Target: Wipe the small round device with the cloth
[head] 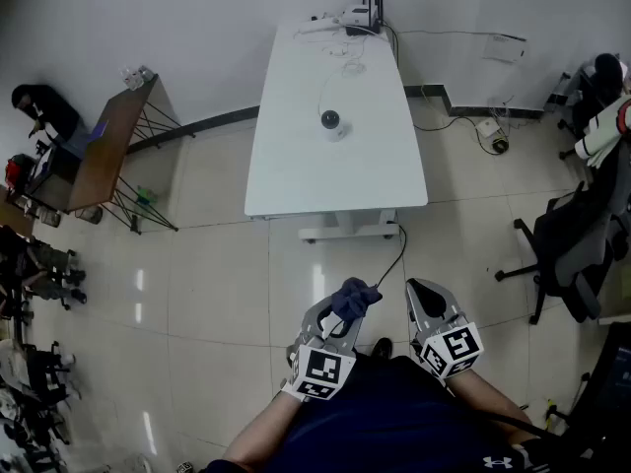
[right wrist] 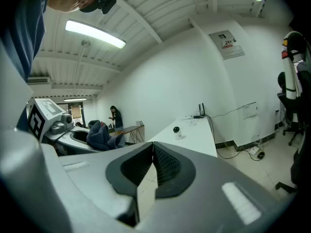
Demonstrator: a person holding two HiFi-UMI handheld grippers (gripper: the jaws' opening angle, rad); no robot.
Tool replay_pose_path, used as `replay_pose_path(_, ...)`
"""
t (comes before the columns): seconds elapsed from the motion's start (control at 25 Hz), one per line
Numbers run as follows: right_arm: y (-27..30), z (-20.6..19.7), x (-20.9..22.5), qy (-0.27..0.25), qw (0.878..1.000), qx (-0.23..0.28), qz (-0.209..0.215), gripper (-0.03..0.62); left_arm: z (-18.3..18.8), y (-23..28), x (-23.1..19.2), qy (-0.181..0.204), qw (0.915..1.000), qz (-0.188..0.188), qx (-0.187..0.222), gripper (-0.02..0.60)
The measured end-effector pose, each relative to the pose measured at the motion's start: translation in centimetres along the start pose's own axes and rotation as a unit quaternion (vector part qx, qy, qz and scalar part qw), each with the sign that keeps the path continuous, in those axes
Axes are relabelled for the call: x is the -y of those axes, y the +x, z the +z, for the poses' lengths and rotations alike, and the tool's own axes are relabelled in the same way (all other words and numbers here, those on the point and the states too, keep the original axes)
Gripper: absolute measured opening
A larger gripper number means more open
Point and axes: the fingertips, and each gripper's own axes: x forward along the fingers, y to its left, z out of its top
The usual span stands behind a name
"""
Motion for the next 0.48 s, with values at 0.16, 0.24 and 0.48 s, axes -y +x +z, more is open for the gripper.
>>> replay_pose_path(0.16, 0.7, 0.7, 1.3, -0.003, 1.0, 0.003, 0.004, 0.011, 1.7, 1.6, -1.0, 0.015, 0.9998, 0.007, 0.008, 0.147)
replay_pose_path(0.24, 1.7, 1.1, 1.8, -0.004, 1.0, 0.004, 0.005, 0.011, 2.2, 2.4, -2.4, 0.019, 0.9997, 0.012, 0.009, 0.147)
replay_pose_path(0.48, 5.8, 1.4, 3.6, -0.024, 1.0, -0.003, -0.007, 0.011, 2.3, 5.8, -7.8, 0.02, 0.9996, 0.012, 0.016, 0.147)
